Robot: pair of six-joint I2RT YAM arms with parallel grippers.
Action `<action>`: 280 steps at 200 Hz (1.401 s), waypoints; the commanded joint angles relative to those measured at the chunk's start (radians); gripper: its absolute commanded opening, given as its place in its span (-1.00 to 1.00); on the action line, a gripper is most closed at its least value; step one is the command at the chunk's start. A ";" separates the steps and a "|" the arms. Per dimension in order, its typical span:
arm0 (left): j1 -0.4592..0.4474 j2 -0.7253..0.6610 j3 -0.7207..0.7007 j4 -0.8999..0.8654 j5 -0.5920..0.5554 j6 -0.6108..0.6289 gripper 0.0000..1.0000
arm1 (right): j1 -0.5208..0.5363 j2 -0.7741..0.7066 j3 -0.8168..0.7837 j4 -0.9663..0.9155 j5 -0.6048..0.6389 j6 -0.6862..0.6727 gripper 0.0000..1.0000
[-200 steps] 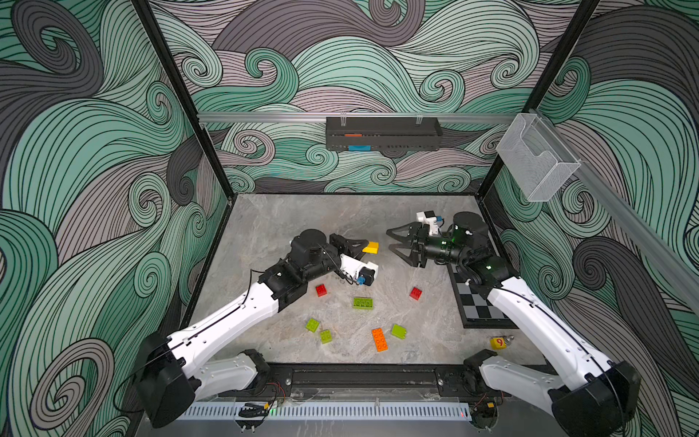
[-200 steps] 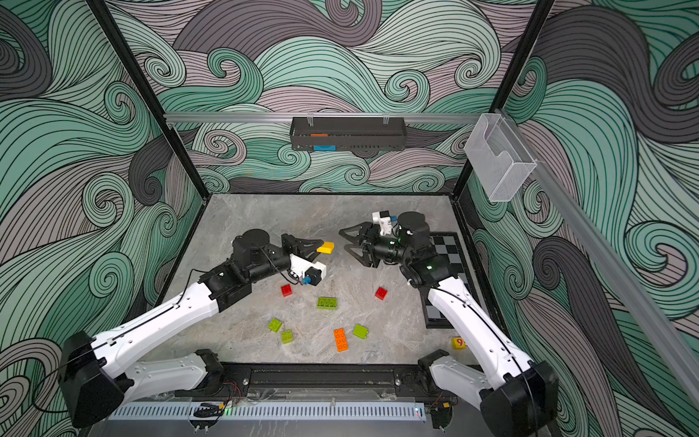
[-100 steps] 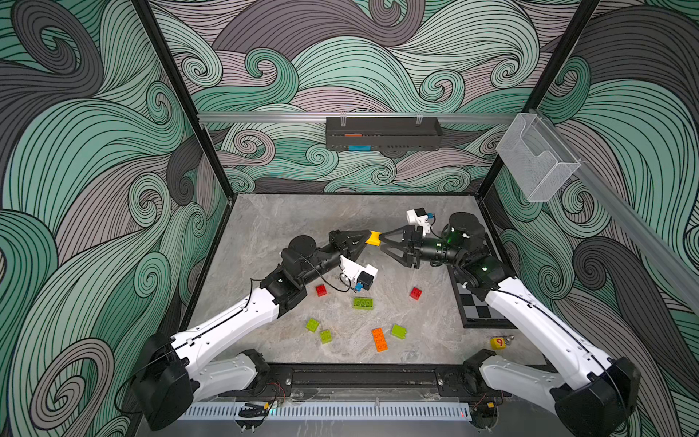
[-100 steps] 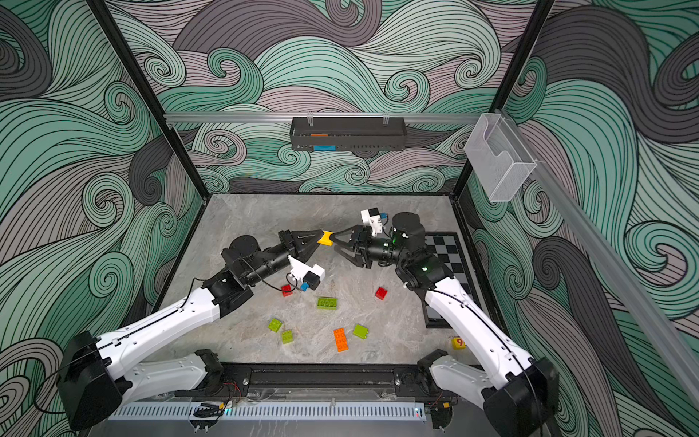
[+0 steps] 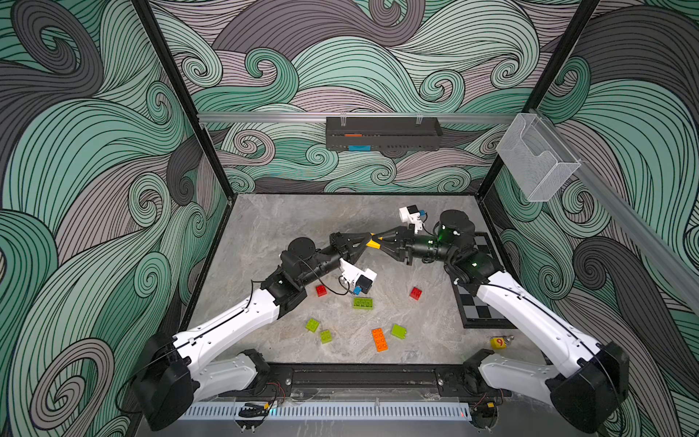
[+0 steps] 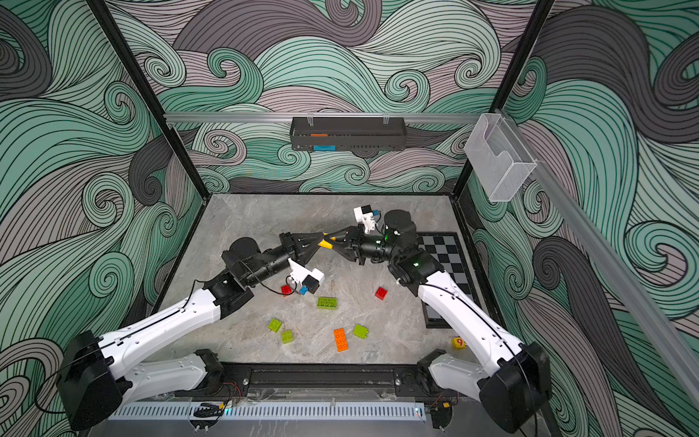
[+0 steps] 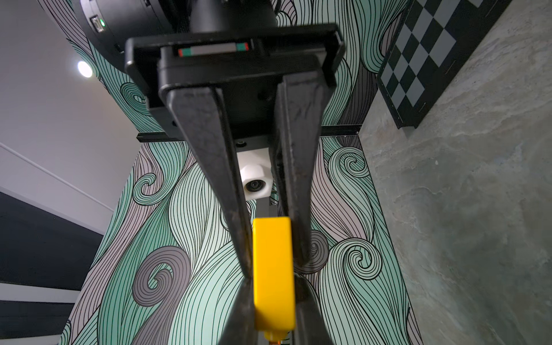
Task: Assemble a giraffe with lego
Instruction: Pick up the lego brick from the center of the board, then assemble the lego brick with the lego brick.
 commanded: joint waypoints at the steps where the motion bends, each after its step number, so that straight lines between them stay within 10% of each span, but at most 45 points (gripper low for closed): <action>1: -0.002 -0.012 -0.005 0.018 0.028 0.011 -1.00 | 0.003 0.003 0.026 0.011 0.023 -0.027 -0.79; 15: -0.001 -0.014 -0.005 0.008 0.020 0.010 -0.89 | 0.002 0.004 0.023 -0.001 0.019 -0.030 -1.00; 50: 0.004 -0.039 -0.007 -0.056 -0.057 0.000 0.96 | -0.007 -0.020 0.039 -0.174 0.031 -0.121 -1.00; 114: 0.133 -0.218 -0.096 -0.251 -0.189 -0.191 0.97 | 0.031 -0.034 0.102 -0.705 0.246 -0.443 -1.00; 193: 0.371 -0.399 0.099 -0.947 -0.228 -1.120 0.97 | 0.272 0.265 0.161 -0.832 0.540 -0.448 -1.00; 280: 0.607 -0.580 -0.049 -0.919 -0.148 -1.534 0.97 | 0.444 0.600 0.427 -0.974 0.759 -0.398 -1.00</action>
